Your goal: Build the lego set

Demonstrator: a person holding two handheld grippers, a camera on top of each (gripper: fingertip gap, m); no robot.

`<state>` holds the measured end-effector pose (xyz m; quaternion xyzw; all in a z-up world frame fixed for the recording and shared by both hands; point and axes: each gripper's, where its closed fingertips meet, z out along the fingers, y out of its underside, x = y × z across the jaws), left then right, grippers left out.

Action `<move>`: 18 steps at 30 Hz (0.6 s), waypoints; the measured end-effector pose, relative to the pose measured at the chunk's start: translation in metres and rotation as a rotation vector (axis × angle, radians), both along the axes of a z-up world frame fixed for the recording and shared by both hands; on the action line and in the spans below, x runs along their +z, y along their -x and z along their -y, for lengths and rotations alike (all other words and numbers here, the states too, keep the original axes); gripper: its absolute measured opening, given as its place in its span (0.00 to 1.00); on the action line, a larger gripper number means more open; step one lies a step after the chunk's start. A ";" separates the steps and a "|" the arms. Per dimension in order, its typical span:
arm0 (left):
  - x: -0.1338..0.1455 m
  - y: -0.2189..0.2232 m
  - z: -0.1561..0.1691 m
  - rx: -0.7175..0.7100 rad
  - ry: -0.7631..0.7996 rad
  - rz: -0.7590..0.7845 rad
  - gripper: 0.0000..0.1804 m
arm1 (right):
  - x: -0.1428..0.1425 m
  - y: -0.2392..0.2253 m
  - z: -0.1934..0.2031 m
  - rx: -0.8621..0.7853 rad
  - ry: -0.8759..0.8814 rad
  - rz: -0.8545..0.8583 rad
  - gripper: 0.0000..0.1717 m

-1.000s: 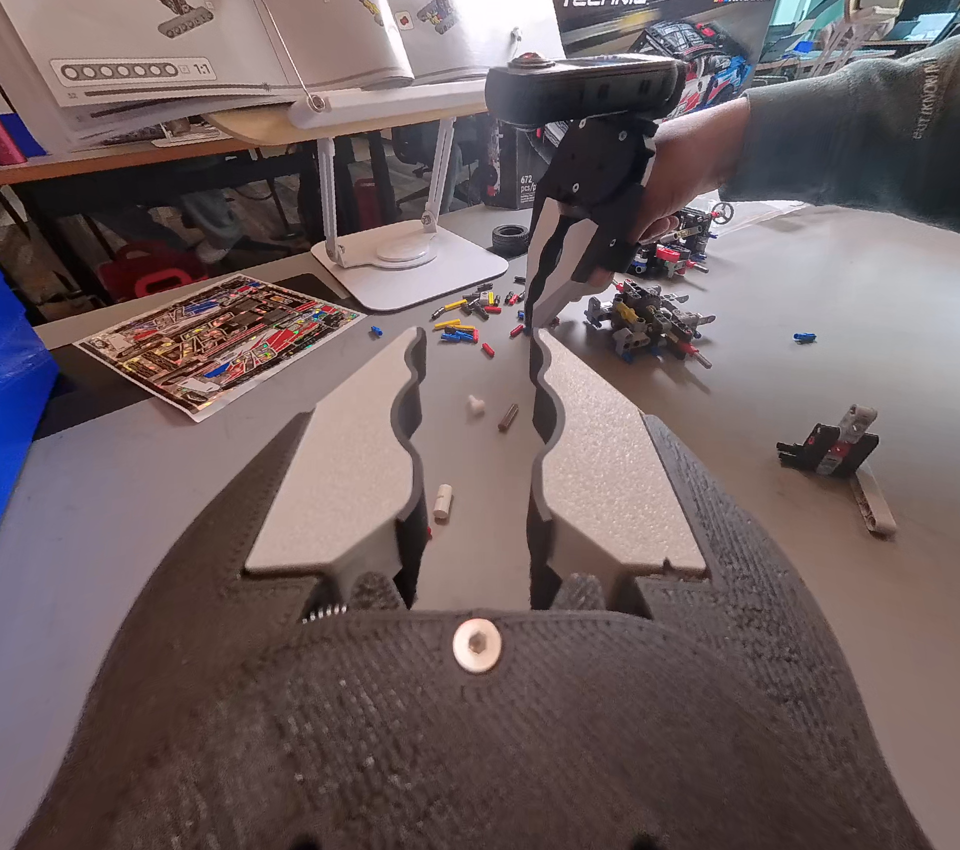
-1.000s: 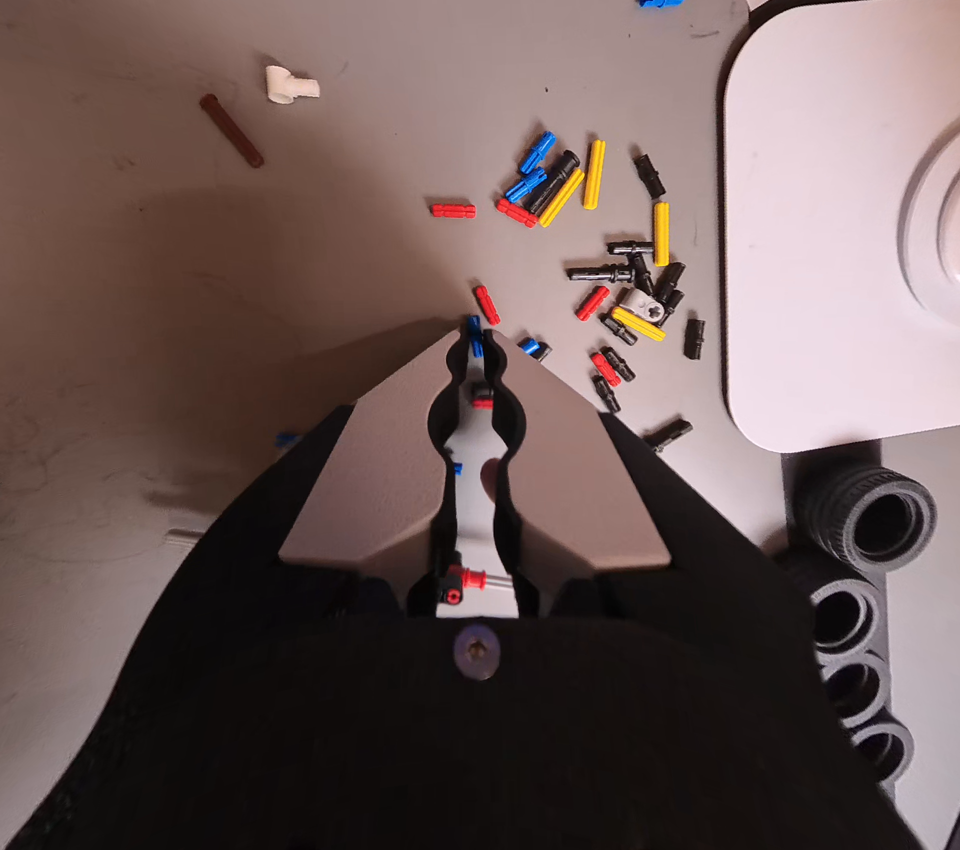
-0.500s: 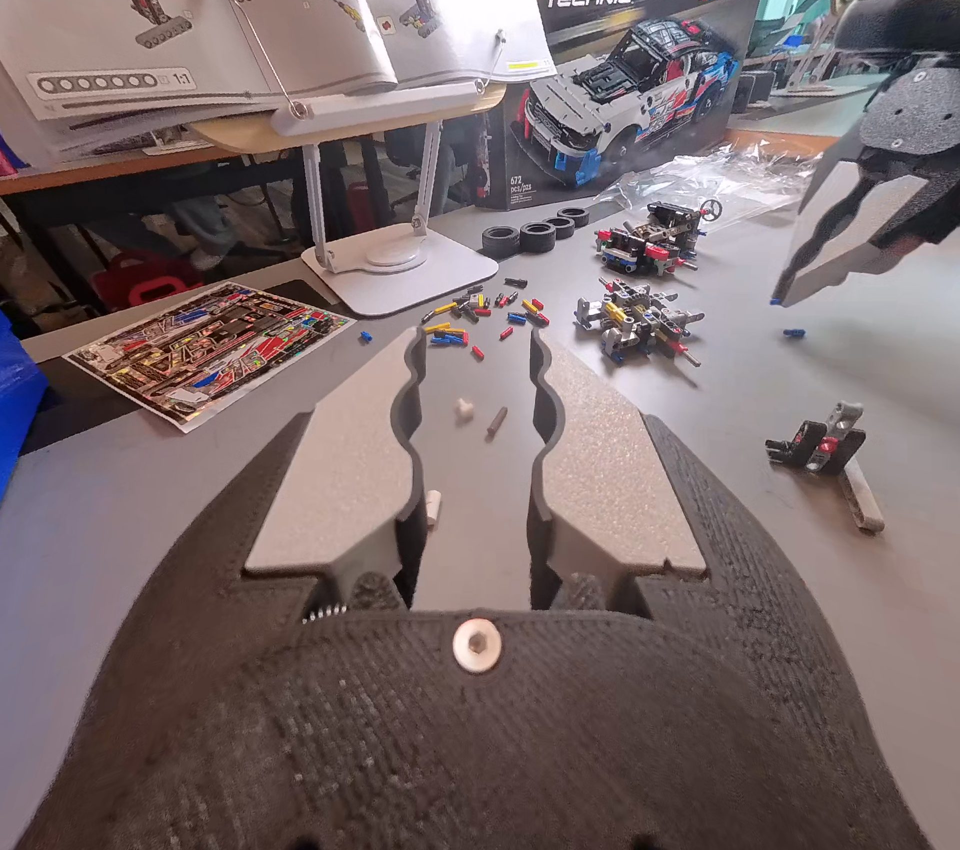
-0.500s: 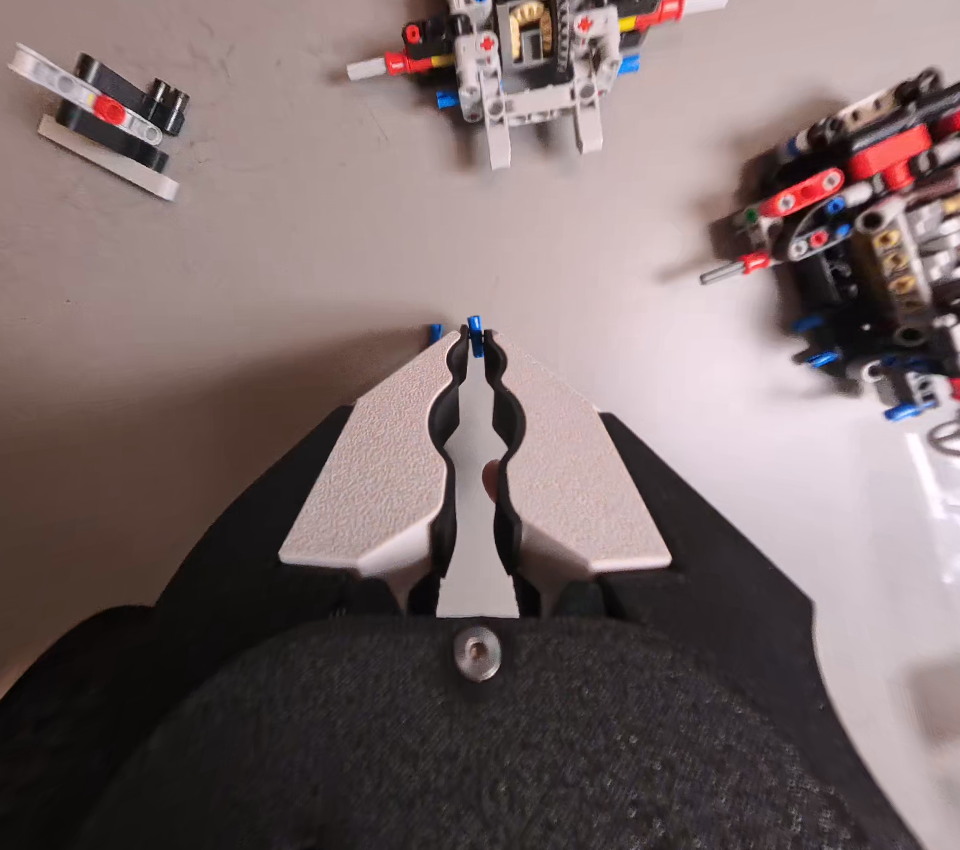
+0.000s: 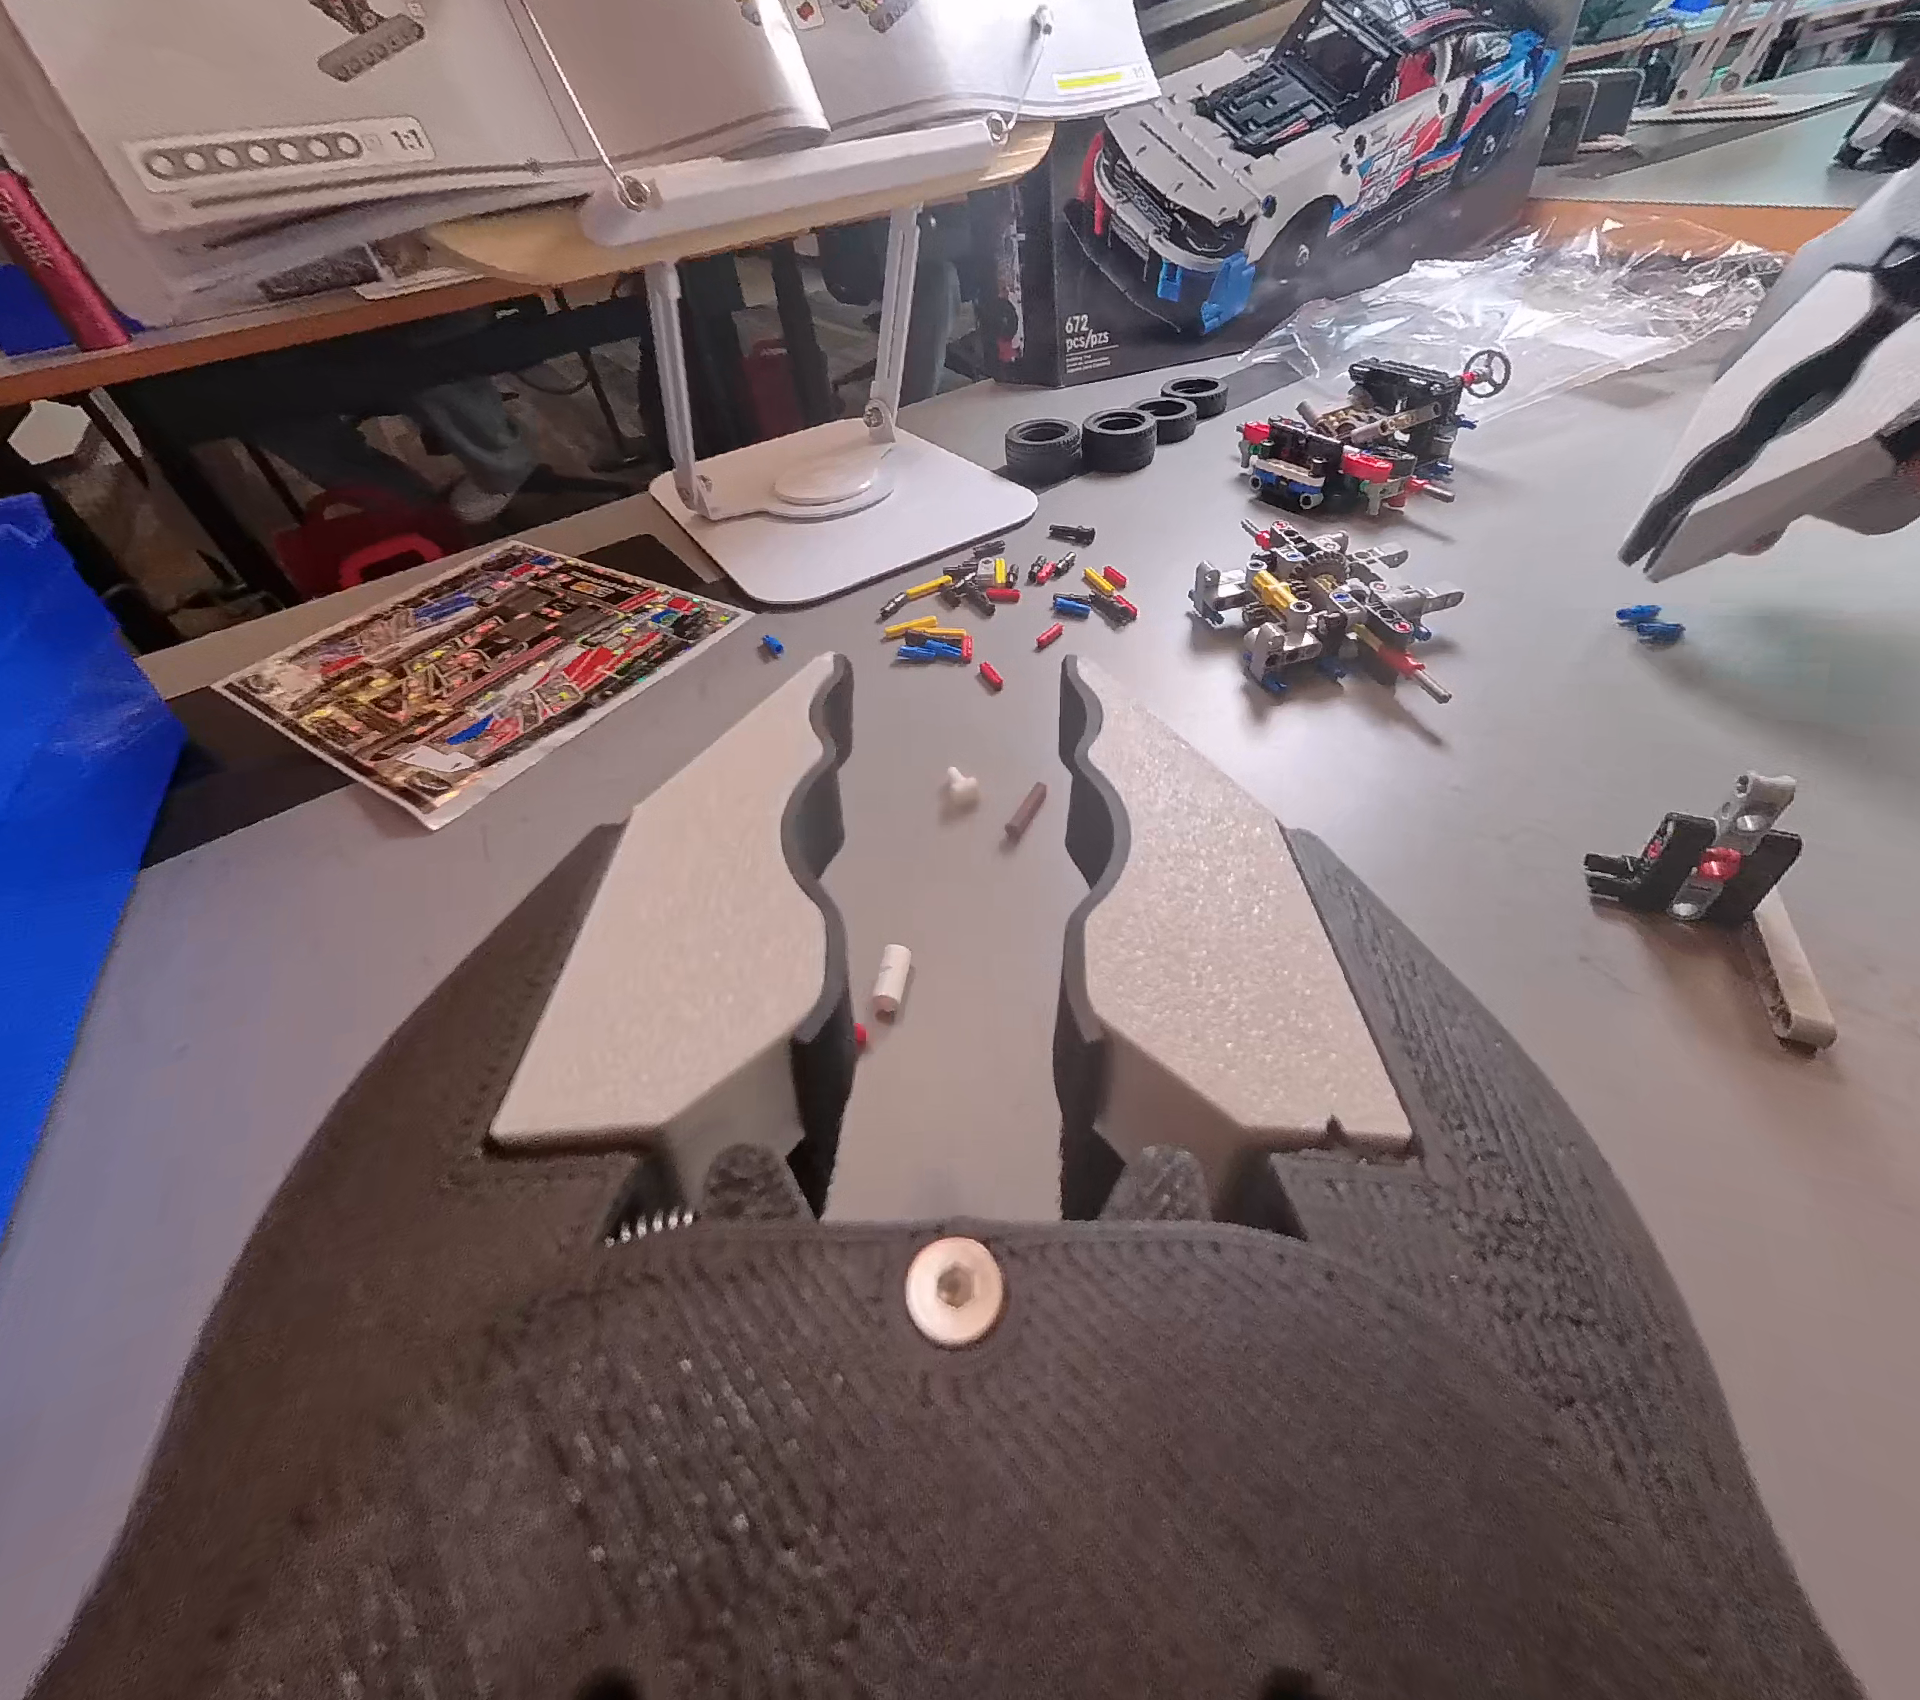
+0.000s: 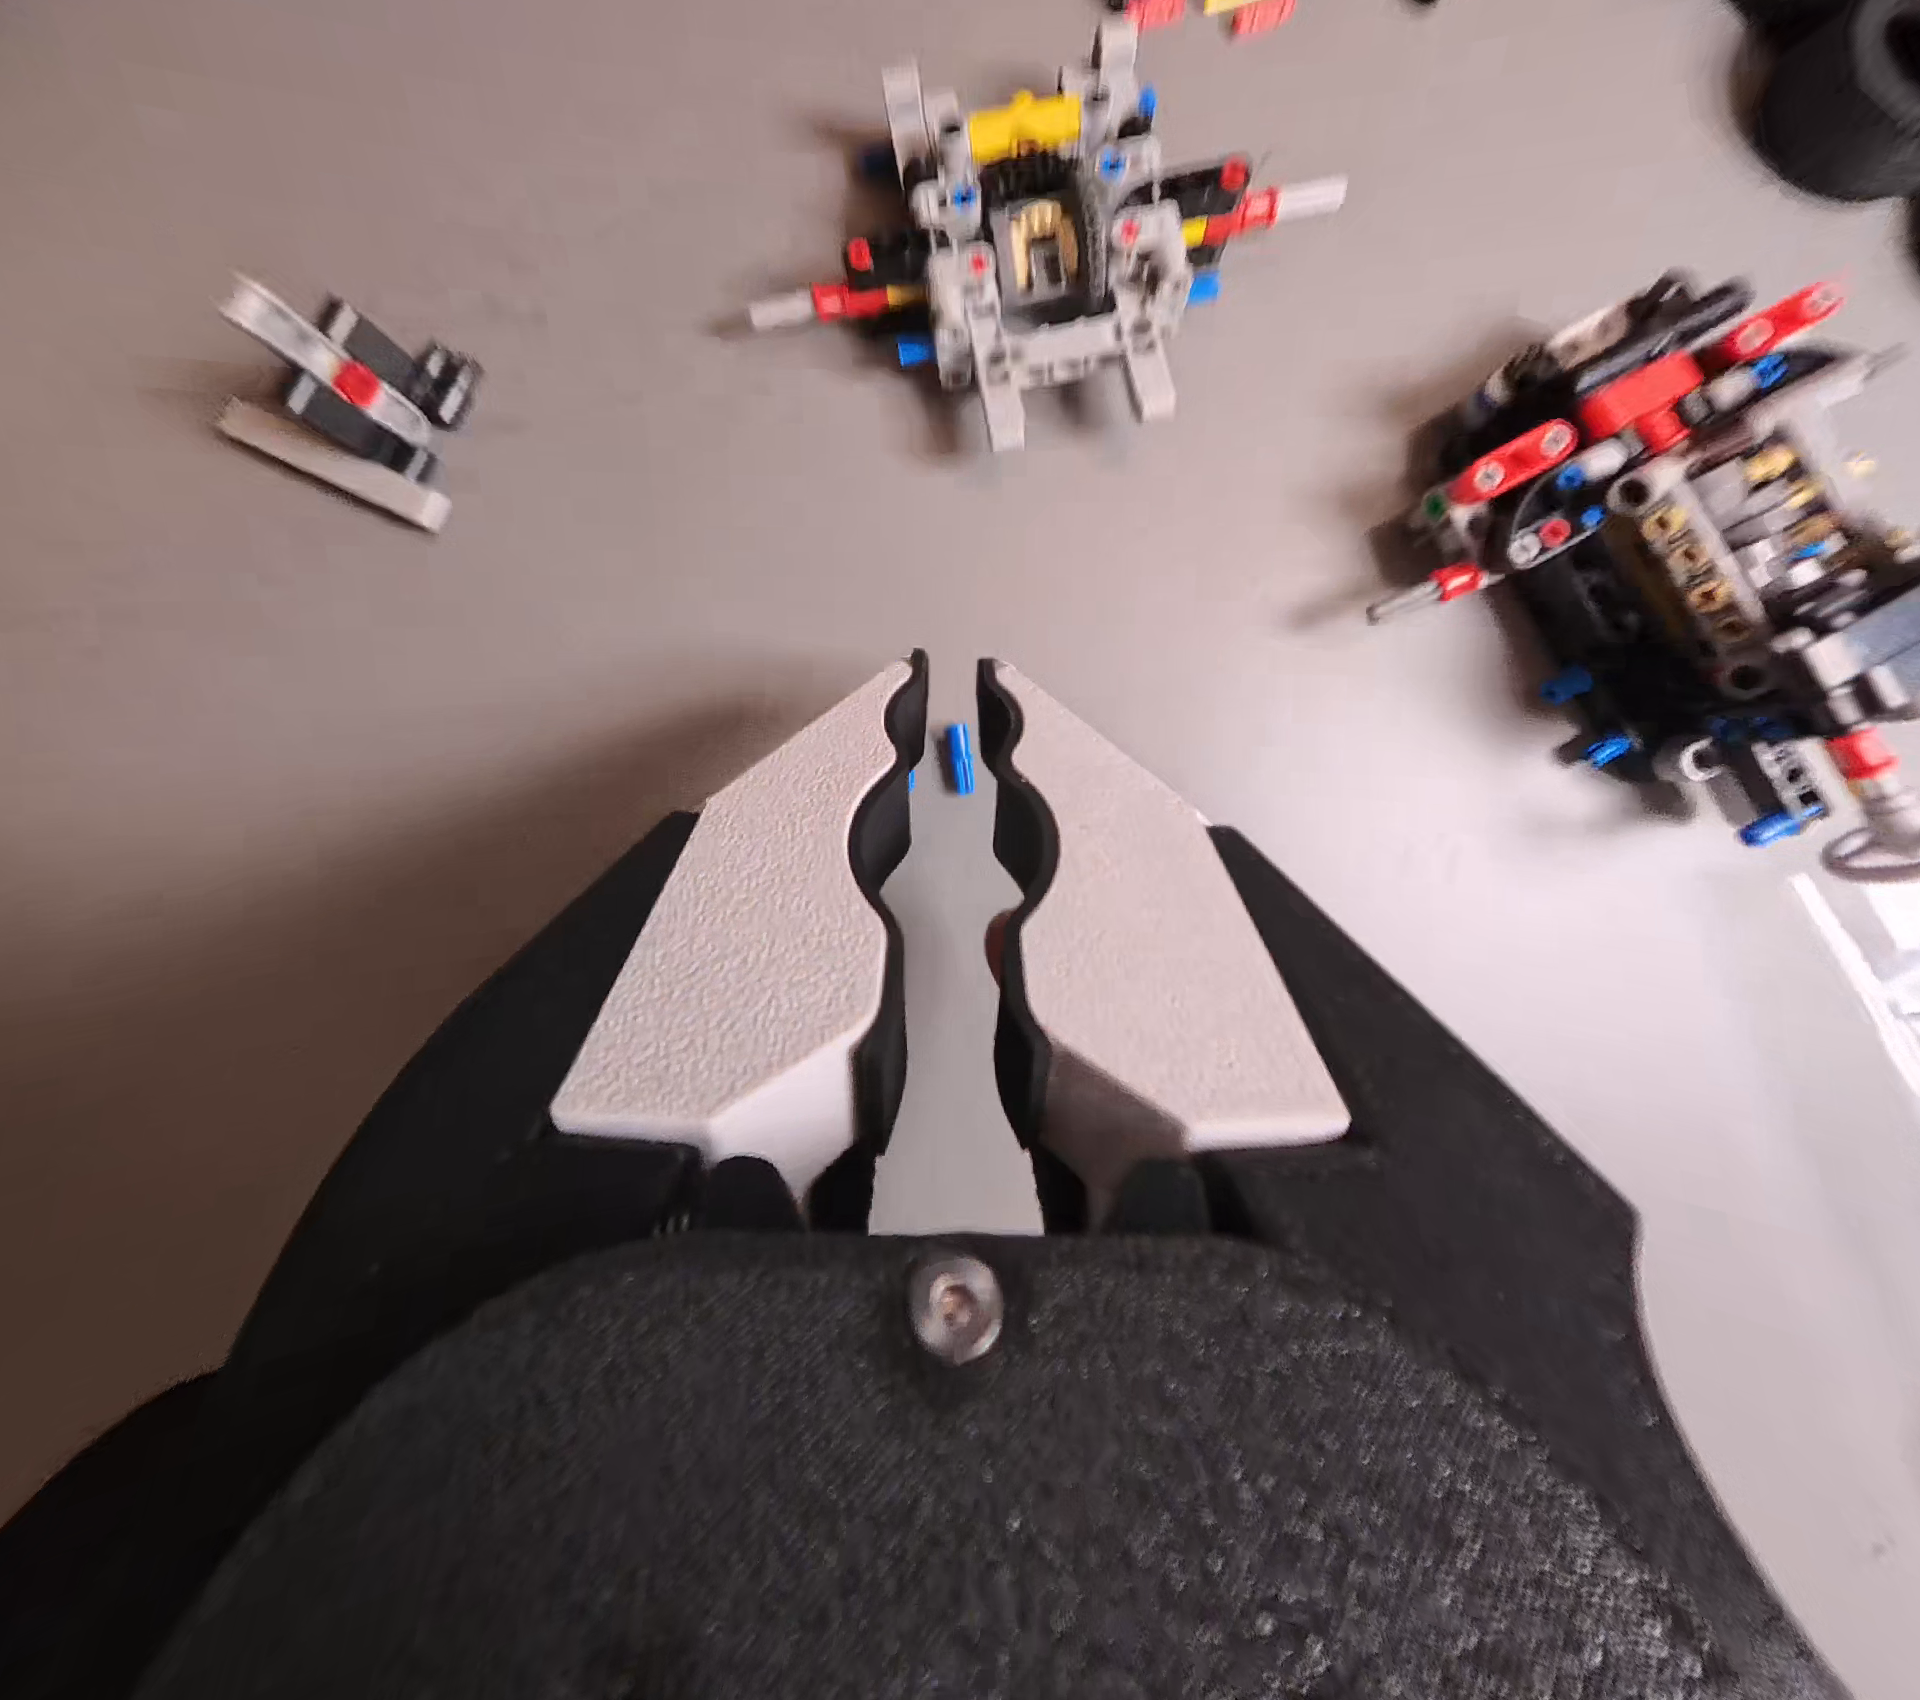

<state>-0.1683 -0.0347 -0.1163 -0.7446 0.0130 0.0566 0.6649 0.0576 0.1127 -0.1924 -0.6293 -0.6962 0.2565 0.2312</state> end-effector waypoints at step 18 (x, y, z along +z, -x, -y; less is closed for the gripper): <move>0.133 0.098 0.140 0.246 -0.189 0.086 0.21 | 0.078 0.013 0.051 -0.083 -0.040 -0.759 0.13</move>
